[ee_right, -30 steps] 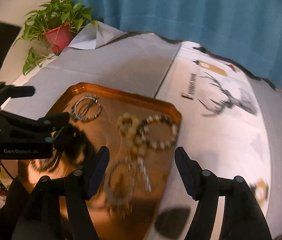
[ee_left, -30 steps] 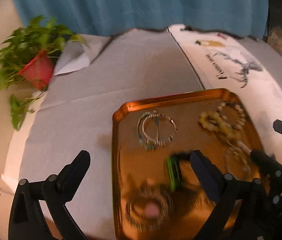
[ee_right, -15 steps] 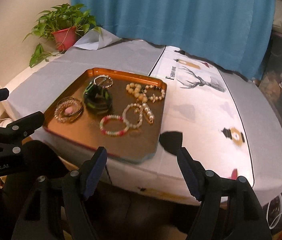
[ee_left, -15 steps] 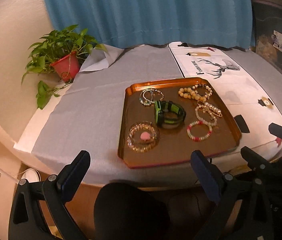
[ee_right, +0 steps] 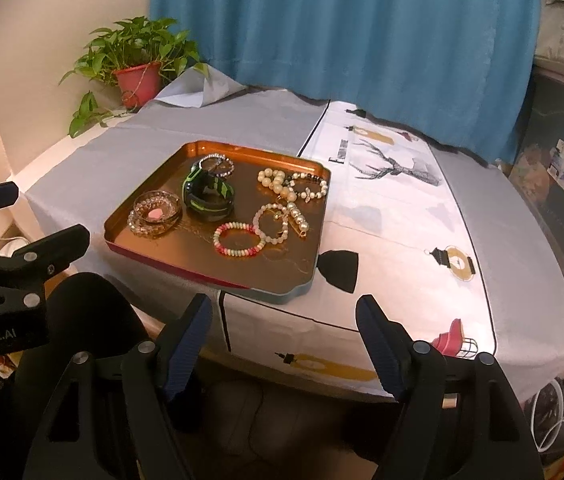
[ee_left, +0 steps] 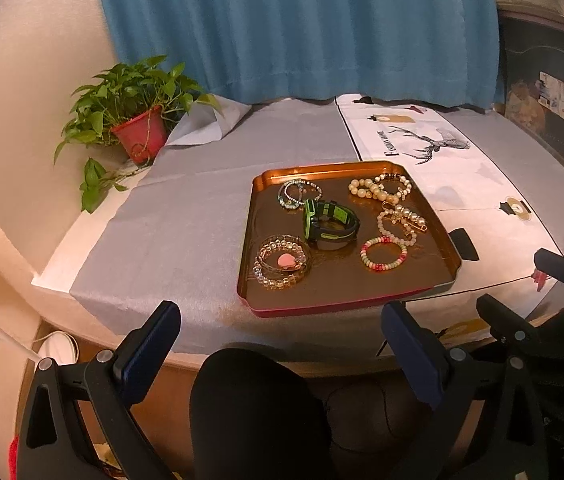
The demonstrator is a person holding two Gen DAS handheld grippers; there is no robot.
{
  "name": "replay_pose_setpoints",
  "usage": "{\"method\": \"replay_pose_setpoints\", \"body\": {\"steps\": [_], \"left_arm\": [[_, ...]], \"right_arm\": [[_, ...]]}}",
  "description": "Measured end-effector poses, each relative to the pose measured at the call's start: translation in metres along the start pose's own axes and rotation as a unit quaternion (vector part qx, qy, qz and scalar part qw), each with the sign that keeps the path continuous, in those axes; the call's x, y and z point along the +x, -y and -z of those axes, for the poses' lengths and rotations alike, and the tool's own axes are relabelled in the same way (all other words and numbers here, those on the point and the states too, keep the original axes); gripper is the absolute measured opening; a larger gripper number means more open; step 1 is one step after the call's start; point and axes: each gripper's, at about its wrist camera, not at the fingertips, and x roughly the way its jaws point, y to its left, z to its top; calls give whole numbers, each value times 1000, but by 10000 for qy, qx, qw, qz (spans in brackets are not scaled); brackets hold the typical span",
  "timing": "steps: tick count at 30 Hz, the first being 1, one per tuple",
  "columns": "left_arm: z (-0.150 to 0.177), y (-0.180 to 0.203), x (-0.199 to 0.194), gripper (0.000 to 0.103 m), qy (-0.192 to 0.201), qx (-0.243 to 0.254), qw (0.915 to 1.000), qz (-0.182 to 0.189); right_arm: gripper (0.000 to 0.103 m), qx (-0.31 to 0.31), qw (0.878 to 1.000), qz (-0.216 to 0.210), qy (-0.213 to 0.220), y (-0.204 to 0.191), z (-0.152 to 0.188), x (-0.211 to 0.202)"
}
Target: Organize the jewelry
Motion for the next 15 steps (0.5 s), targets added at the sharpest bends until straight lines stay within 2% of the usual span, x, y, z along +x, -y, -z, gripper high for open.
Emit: {"method": "replay_pose_setpoints", "body": {"steps": [15], "left_arm": [[1, 0, -6, 100, 11, -14, 10000, -97]], "right_arm": [[75, -26, 10000, -35, 16, -3, 1, -3]]}}
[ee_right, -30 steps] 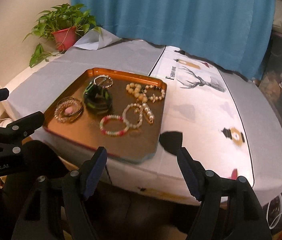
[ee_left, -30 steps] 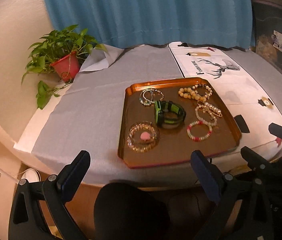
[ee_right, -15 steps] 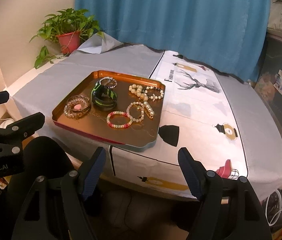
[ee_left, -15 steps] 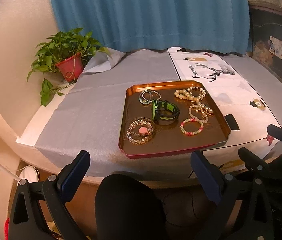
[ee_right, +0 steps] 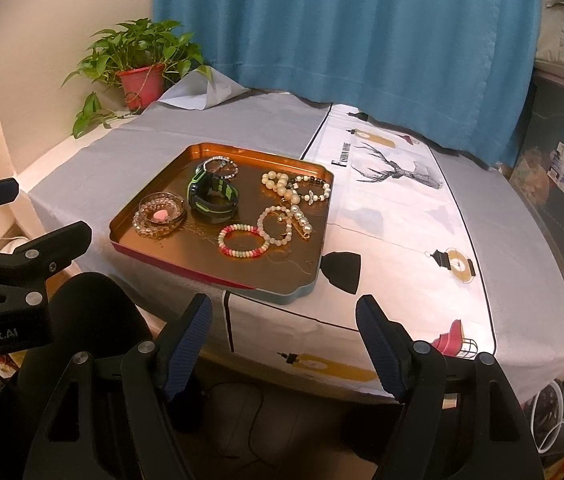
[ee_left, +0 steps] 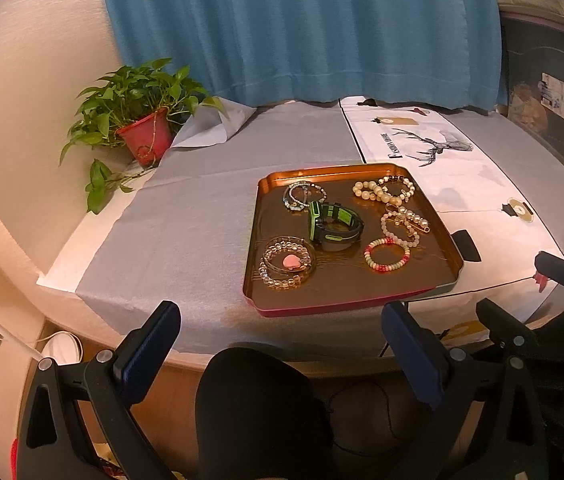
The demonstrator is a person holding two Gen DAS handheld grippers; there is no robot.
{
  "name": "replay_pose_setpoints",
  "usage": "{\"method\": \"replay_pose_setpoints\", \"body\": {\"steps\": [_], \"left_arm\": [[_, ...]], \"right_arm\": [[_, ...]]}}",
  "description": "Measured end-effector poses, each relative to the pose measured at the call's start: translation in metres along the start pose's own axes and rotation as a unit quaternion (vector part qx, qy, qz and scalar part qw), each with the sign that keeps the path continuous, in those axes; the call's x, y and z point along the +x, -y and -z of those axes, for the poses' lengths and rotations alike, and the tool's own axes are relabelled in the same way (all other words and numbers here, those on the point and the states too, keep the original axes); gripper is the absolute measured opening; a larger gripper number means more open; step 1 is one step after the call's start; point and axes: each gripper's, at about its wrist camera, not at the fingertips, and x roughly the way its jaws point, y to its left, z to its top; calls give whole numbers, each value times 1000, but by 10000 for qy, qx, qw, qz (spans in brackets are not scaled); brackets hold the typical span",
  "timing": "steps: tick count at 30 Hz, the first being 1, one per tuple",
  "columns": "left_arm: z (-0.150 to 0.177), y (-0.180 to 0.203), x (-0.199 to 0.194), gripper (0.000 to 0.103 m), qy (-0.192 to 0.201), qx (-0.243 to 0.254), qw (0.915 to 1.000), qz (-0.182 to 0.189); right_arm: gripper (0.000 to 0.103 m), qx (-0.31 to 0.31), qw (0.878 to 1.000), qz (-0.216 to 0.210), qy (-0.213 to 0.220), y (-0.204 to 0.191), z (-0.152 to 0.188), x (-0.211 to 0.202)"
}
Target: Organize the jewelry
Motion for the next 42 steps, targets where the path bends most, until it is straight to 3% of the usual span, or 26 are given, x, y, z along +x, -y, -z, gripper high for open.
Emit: {"method": "replay_pose_setpoints", "body": {"steps": [42], "left_arm": [[1, 2, 0, 100, -8, -9, 10000, -11]], "right_arm": [[75, -51, 10000, 16, -4, -2, -1, -1]]}}
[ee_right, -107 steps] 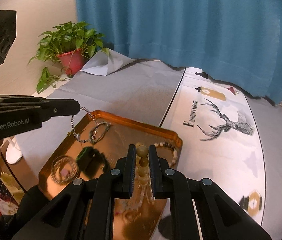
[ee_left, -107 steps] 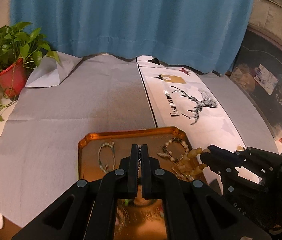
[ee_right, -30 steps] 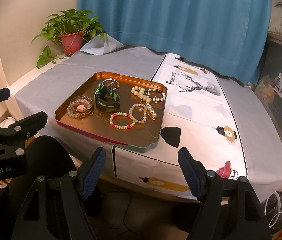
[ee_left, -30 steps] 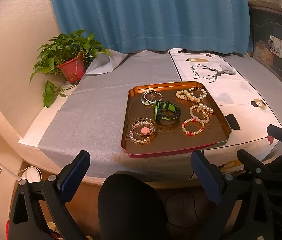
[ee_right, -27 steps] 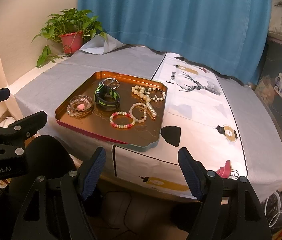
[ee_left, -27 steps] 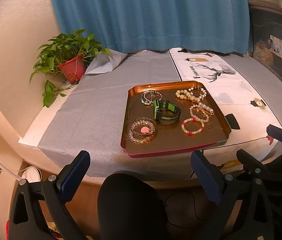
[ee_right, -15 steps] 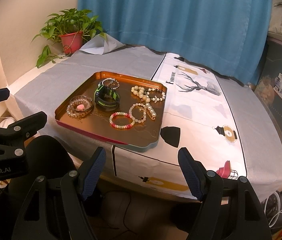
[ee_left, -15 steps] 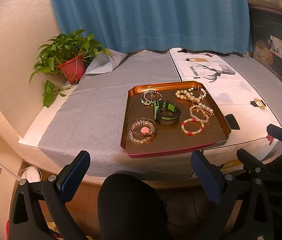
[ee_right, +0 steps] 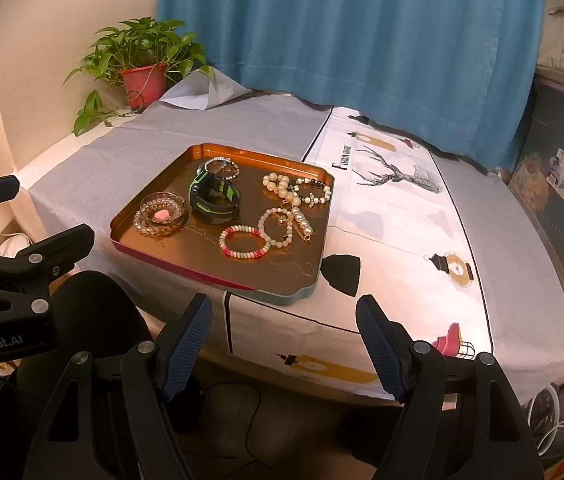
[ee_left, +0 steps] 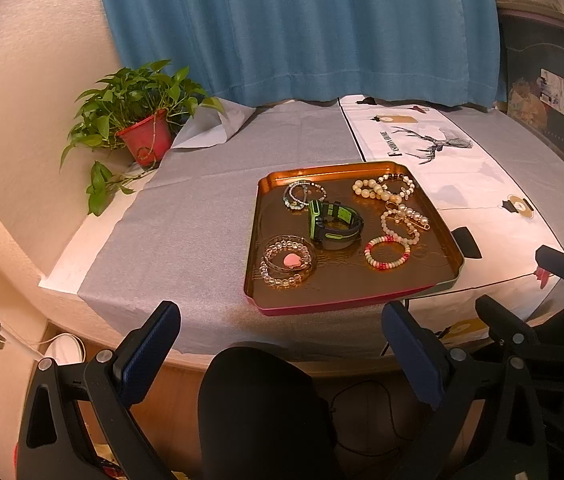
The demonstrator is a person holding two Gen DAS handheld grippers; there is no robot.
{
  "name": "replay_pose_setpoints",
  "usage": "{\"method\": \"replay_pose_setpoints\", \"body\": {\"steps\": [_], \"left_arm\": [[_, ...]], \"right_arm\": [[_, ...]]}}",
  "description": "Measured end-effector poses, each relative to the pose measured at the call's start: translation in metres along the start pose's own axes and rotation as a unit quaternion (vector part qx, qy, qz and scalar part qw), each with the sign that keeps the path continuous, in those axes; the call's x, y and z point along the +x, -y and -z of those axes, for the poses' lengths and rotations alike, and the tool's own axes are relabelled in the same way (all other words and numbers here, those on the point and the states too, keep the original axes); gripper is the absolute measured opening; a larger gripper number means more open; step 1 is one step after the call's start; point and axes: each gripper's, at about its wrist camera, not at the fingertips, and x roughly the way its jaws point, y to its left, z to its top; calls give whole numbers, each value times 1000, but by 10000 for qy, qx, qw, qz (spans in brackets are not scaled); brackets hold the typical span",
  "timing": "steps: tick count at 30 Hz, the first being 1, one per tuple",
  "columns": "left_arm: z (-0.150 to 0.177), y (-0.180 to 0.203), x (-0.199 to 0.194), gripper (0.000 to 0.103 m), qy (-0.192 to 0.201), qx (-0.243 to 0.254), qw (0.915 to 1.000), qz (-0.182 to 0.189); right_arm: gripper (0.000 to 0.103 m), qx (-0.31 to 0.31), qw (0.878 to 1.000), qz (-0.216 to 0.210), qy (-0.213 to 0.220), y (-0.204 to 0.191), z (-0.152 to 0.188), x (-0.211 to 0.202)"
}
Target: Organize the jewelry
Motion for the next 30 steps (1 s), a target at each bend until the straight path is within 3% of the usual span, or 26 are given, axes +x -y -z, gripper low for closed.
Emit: {"method": "replay_pose_setpoints", "body": {"steps": [30], "left_arm": [[4, -10, 0, 100, -44, -39, 10000, -41]], "right_arm": [[75, -4, 10000, -63, -3, 2, -3, 1]]}}
